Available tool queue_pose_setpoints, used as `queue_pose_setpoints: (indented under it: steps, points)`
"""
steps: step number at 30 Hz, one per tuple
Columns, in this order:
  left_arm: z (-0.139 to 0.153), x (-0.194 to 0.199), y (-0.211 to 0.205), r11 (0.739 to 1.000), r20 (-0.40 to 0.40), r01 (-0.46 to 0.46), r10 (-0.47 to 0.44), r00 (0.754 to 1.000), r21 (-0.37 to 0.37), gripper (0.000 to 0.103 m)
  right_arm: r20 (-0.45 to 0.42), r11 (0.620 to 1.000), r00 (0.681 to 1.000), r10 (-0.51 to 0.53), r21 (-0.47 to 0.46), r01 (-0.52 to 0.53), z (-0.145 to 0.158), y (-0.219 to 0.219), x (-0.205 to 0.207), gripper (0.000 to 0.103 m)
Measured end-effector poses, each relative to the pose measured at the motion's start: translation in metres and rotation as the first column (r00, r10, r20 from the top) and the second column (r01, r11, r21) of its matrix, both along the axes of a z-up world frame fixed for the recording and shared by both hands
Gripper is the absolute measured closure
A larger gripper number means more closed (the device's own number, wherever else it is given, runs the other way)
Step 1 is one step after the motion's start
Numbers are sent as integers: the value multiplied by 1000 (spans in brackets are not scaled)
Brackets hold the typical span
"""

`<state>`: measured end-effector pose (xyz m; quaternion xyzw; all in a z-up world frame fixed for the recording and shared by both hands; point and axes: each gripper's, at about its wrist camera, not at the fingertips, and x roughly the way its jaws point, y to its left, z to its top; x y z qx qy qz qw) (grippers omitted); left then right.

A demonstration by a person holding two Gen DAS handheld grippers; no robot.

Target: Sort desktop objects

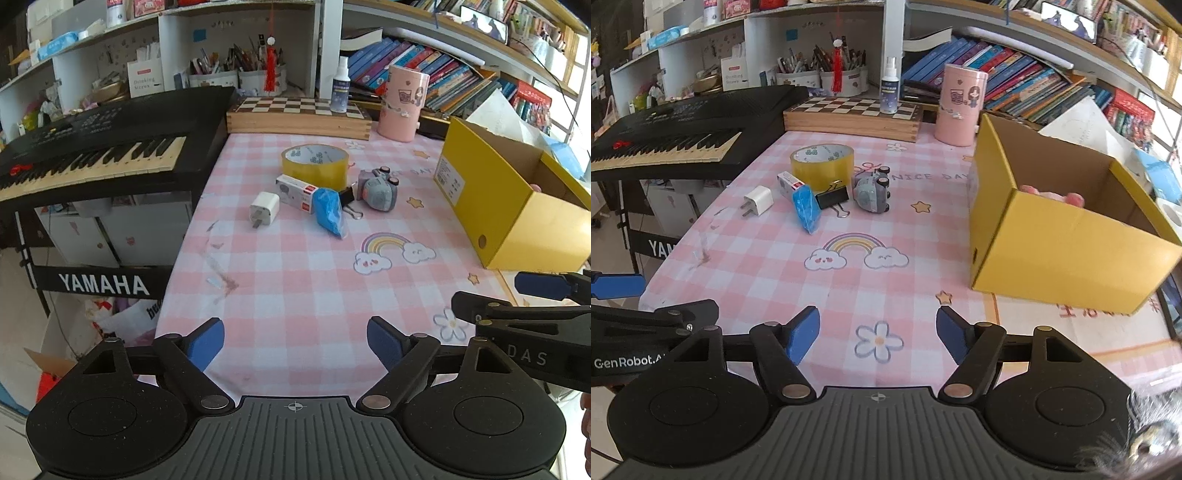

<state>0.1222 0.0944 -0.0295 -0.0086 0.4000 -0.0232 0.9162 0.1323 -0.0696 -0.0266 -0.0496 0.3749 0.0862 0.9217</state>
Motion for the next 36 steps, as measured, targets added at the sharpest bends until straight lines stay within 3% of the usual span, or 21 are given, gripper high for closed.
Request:
queue_pose_setpoints:
  steps: [7, 24, 32, 34, 36]
  points:
    - [-1, 29, -2, 999, 7, -36, 35, 999, 16, 9, -1, 1000, 1000, 26, 16, -26, -3, -4, 39, 30]
    - [-7, 109, 2, 989, 23, -131, 130, 991, 64, 10, 12, 994, 994, 106, 16, -106, -12, 1, 132, 30]
    - [-22, 146, 3, 987, -6, -144, 144, 990, 67, 24, -4, 992, 992, 127, 9, -127, -26, 9, 171, 31]
    - [-27, 155, 3, 987, -21, -142, 144, 989, 72, 37, -15, 992, 992, 129, 15, -129, -28, 8, 178, 31]
    - [-31, 162, 5, 987, -35, -143, 146, 989, 71, 42, -23, 991, 991, 132, 19, -131, -31, 8, 185, 31]
